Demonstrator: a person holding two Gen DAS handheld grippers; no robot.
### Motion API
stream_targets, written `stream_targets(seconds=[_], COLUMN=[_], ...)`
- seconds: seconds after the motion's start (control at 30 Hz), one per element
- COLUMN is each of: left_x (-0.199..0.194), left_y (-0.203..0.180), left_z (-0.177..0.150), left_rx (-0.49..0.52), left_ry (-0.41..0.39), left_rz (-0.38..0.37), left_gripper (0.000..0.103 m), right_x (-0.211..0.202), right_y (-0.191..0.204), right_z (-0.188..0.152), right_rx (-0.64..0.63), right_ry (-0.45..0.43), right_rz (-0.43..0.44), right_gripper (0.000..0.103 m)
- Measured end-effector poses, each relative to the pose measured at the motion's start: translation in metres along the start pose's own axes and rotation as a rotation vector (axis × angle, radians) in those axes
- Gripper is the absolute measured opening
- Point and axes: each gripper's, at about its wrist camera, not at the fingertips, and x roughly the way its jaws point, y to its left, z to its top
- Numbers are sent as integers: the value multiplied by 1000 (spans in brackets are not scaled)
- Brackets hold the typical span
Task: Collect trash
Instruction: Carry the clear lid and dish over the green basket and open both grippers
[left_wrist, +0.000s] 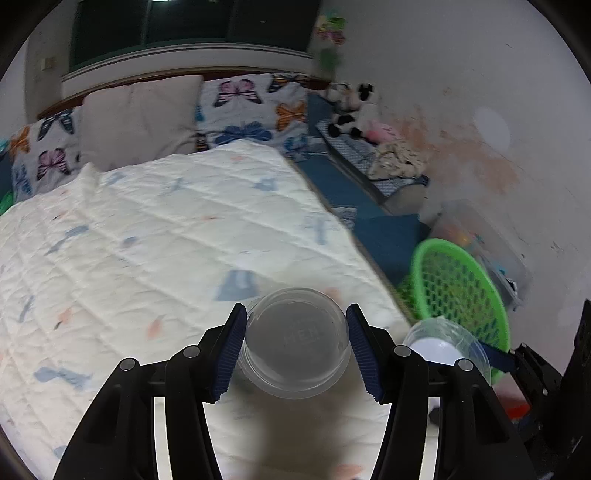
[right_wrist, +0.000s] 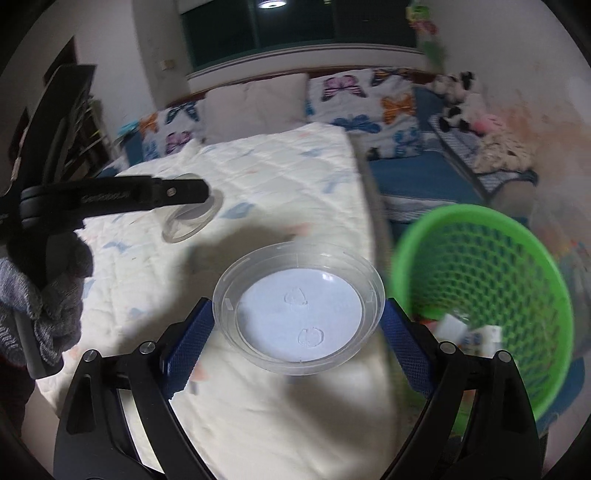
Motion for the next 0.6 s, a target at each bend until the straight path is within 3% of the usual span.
stream_targets(seconds=[0.4,0.6], left_x=[24,35], left_y=[-85,-117], left_z=[12,18], left_rx=[93,124], left_ry=[22,33], left_rz=[-101,-141], left_gripper=[54,54], right_x=[-29,-32], right_y=[-95,-126], right_z=[-23,-32], right_rx=[142,206], right_ry=[-3,9], right_rz=[-142,-163], right_gripper=[91,91])
